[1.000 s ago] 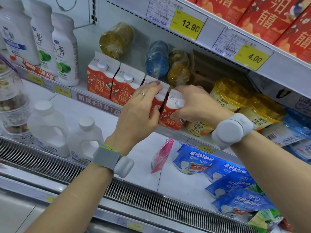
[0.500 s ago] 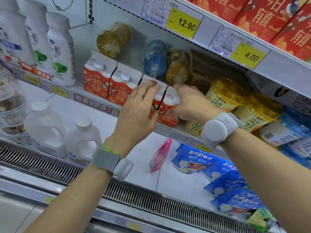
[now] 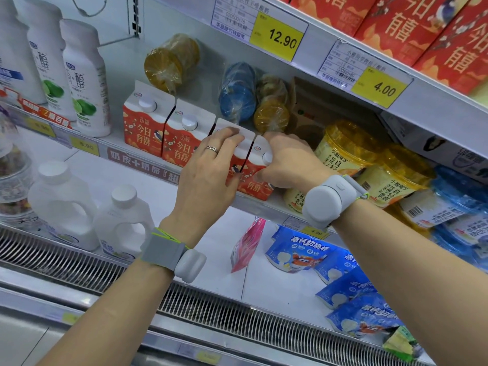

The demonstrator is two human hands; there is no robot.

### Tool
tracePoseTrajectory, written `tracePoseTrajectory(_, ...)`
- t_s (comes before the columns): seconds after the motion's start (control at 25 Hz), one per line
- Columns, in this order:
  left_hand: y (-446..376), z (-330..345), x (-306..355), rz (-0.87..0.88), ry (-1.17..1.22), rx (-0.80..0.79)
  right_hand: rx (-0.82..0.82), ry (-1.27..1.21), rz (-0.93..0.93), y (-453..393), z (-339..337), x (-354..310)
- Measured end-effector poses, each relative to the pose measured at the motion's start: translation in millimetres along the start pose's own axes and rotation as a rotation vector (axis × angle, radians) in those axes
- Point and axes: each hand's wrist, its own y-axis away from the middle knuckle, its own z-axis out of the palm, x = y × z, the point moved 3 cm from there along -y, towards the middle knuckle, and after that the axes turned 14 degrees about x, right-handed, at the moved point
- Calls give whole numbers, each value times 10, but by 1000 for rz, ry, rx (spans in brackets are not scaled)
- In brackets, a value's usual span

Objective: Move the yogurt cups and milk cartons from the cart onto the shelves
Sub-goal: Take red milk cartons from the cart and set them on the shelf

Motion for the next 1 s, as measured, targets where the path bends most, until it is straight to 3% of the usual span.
tracePoseTrajectory(1.0,11,18,33,-23,-23,26,55,63,15,98,68,-18)
